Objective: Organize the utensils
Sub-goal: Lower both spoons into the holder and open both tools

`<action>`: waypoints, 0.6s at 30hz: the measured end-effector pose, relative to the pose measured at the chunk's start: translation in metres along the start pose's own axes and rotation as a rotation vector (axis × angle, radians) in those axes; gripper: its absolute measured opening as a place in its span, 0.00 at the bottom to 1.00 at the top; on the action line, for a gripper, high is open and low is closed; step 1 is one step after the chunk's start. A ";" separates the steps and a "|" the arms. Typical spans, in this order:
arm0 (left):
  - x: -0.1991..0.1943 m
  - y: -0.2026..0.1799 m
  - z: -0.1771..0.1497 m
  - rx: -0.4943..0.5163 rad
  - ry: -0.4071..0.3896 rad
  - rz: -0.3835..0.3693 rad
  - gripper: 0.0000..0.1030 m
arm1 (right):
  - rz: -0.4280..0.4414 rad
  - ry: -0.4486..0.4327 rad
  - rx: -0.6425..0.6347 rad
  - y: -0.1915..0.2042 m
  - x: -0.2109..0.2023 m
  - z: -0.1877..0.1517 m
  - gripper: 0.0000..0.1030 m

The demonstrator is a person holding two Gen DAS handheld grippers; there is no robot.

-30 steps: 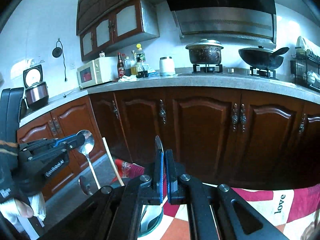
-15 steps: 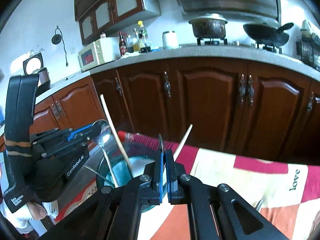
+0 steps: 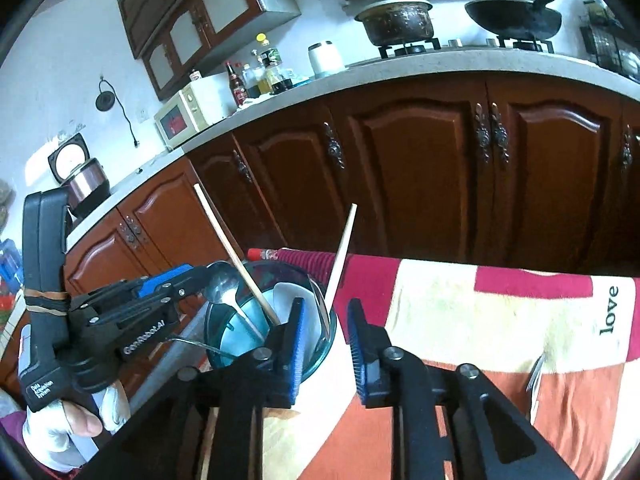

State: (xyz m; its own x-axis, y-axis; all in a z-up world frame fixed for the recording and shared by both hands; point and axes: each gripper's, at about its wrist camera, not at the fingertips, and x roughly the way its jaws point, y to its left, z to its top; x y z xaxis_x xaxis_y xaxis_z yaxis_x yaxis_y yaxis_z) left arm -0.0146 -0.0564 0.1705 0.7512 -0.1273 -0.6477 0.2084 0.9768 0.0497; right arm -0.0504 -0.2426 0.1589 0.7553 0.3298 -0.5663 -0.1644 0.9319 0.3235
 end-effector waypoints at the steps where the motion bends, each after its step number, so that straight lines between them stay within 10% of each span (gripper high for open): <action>1: -0.002 0.000 0.000 -0.003 -0.001 -0.004 0.30 | -0.002 0.004 -0.002 0.000 -0.001 -0.001 0.19; 18: -0.050 -0.026 -0.012 0.039 -0.024 -0.018 0.34 | -0.030 0.007 -0.036 0.005 -0.042 -0.017 0.26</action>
State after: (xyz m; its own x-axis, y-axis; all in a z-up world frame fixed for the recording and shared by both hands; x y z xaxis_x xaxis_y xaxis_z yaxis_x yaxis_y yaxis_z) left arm -0.0655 -0.0736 0.1922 0.7621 -0.1492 -0.6301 0.2459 0.9669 0.0683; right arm -0.0935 -0.2488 0.1713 0.7558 0.3029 -0.5805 -0.1649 0.9461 0.2789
